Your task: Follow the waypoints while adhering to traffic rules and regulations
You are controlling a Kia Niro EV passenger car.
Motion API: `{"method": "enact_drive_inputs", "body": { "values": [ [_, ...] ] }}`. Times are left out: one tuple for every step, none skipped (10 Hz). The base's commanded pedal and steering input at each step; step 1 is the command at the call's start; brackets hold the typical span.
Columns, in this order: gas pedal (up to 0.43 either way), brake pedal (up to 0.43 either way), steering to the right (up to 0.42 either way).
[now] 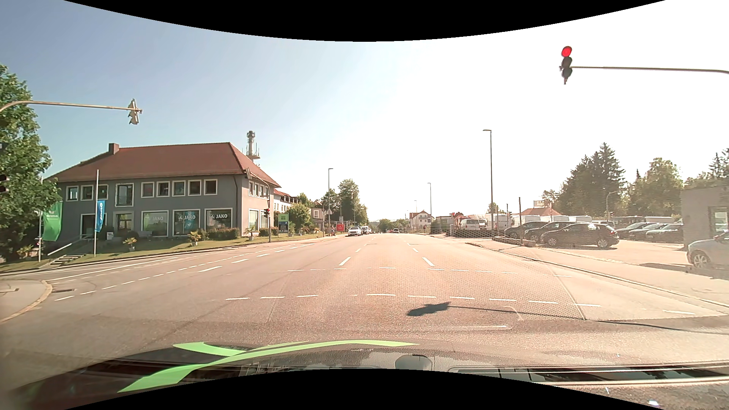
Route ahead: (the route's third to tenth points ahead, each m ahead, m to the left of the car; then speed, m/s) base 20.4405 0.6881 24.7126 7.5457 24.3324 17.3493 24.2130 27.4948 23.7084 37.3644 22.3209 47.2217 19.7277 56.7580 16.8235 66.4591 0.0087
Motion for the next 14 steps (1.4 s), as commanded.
{"method": "enact_drive_inputs", "body": {
  "values": [
    [0.000,0.274,-0.005],
    [0.000,0.274,-0.005],
    [0.000,0.274,-0.005],
    [0.000,0.274,-0.005],
    [0.000,0.274,-0.005],
    [0.000,0.274,-0.005],
    [0.000,0.274,-0.005],
    [0.000,0.274,-0.005],
    [0.000,0.274,-0.005],
    [0.000,0.274,-0.005],
    [0.000,0.274,-0.005],
    [0.000,0.274,-0.005],
    [0.000,0.274,-0.005],
    [0.000,0.274,-0.005]
  ]
}}
